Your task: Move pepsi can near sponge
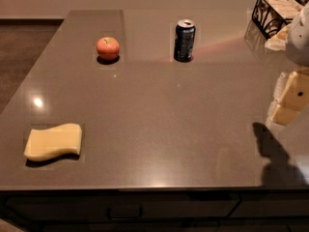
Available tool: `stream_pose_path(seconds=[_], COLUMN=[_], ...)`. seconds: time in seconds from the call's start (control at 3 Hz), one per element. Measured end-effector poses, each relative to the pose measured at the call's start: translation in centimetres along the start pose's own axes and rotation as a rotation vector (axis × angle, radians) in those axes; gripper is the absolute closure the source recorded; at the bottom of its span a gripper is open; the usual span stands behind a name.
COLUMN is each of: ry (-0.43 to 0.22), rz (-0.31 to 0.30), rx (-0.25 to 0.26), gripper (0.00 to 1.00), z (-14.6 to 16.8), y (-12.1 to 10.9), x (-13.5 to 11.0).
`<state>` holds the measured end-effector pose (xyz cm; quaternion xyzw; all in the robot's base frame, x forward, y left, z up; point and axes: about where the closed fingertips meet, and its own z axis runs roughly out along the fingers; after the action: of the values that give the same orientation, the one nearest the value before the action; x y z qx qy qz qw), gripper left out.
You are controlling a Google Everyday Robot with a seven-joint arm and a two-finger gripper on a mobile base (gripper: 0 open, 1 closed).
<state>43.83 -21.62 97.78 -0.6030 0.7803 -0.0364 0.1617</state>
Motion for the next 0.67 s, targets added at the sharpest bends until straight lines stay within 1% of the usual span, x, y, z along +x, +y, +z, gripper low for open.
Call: stream_pose_path(seconds=[0.33, 0.67], ry=[0.0, -0.009], rz=[0.0, 0.05], rx=[0.0, 0.015], gripper=[0.0, 0.0], z=[0.0, 0.4], y=[0.0, -1.2], x=[0.0, -0.5])
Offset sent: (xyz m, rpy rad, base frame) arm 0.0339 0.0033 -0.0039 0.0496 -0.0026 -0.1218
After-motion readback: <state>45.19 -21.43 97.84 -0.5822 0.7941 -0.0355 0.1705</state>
